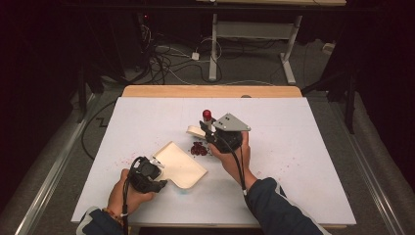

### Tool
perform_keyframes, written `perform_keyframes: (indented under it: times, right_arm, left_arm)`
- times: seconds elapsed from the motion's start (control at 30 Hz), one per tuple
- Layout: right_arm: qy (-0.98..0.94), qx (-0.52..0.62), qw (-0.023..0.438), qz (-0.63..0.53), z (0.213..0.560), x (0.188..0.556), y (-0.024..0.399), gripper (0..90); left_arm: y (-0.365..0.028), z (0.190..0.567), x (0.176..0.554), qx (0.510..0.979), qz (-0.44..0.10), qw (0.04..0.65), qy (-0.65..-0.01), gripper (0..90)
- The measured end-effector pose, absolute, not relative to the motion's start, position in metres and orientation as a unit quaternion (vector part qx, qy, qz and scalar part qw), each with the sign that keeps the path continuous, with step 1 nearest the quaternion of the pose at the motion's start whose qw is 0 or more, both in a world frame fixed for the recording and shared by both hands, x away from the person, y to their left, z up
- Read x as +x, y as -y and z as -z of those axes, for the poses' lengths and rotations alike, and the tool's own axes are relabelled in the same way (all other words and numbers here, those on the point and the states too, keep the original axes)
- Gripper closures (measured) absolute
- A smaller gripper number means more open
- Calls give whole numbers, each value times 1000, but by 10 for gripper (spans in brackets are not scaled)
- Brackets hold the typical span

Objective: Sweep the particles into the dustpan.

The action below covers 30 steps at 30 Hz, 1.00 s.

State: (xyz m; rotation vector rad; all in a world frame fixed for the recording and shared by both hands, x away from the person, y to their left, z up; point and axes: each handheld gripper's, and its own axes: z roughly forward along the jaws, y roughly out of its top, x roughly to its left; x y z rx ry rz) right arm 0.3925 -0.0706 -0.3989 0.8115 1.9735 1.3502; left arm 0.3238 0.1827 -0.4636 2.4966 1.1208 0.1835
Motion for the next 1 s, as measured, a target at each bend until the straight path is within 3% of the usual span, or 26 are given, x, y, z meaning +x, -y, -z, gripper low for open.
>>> perform_keyframes:
  times: [1.0]
  right_arm:
    - [-756,292,263,-524,397,373,73,688]
  left_arm:
    - [-176,464,330,891,-65,199,-403,639]
